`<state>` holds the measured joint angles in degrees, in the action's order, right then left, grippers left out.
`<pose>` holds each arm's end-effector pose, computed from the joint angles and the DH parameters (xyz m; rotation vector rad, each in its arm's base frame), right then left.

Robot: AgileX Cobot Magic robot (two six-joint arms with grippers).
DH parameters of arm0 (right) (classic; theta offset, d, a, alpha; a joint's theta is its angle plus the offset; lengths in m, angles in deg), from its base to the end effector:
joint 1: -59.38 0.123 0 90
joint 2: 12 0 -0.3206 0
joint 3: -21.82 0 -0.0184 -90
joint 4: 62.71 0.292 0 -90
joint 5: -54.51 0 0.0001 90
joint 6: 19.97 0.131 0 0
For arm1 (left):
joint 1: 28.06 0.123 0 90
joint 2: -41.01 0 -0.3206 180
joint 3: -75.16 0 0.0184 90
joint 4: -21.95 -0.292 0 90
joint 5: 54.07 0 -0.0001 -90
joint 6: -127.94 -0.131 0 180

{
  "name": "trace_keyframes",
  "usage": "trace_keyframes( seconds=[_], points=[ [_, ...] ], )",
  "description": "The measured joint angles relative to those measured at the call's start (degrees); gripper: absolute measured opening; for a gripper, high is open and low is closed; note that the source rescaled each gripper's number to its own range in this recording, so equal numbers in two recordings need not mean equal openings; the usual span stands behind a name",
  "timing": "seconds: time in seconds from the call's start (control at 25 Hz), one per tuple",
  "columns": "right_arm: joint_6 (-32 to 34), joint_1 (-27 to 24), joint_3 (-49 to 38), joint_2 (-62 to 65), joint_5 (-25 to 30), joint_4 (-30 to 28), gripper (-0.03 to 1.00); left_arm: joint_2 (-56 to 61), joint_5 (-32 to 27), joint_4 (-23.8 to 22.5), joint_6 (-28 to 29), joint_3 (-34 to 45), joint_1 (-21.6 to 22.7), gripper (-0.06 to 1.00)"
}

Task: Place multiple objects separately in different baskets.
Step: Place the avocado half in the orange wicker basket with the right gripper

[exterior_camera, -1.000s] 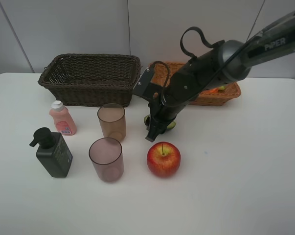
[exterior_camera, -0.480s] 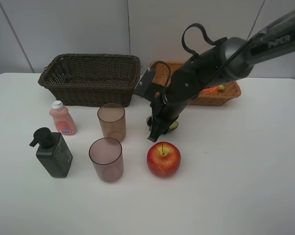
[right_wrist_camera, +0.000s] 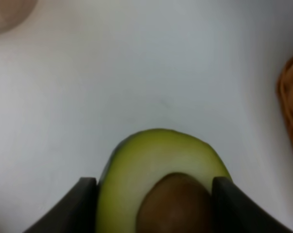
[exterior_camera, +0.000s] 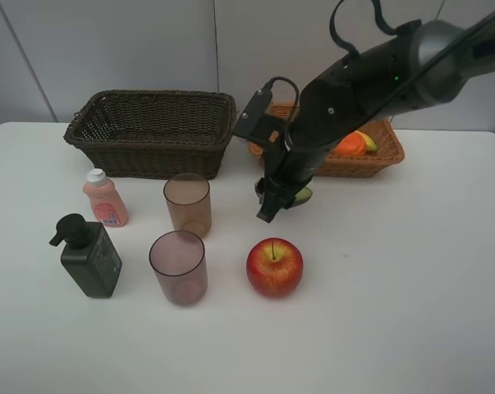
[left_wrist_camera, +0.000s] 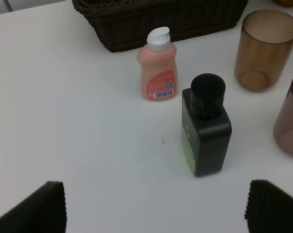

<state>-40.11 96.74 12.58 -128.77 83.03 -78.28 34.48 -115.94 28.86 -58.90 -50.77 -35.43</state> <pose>0.3671 0.2591 0.1360 -1.5250 2.1971 -0.1531 0.0348 -0.0185 0.2492 0.2657 2.1181 -0.1524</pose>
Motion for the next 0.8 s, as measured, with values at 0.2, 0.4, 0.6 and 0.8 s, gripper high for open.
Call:
trace_keyframes(
  seconds=[0.2, 0.4, 0.6, 0.8],
  points=[
    [0.00, 0.00, 0.00, 4.27, 2.36, 1.17, 0.25, 0.00, 0.00, 0.00, 0.00, 0.00, 0.00, 0.98],
    [0.00, 0.00, 0.54, 7.42, 4.79, 2.06, 0.25, 0.00, 0.00, 0.00, 0.00, 0.00, 0.00, 0.98],
    [0.00, -0.23, 6.07, 7.96, 10.46, 2.89, 0.25, 0.00, 0.00, 0.00, 0.00, 0.00, 0.00, 0.98],
    [-1.21, -3.04, 11.54, 7.96, 13.02, 5.06, 0.25, 0.00, 0.00, 0.00, 0.00, 0.00, 0.00, 0.98]
  ],
)
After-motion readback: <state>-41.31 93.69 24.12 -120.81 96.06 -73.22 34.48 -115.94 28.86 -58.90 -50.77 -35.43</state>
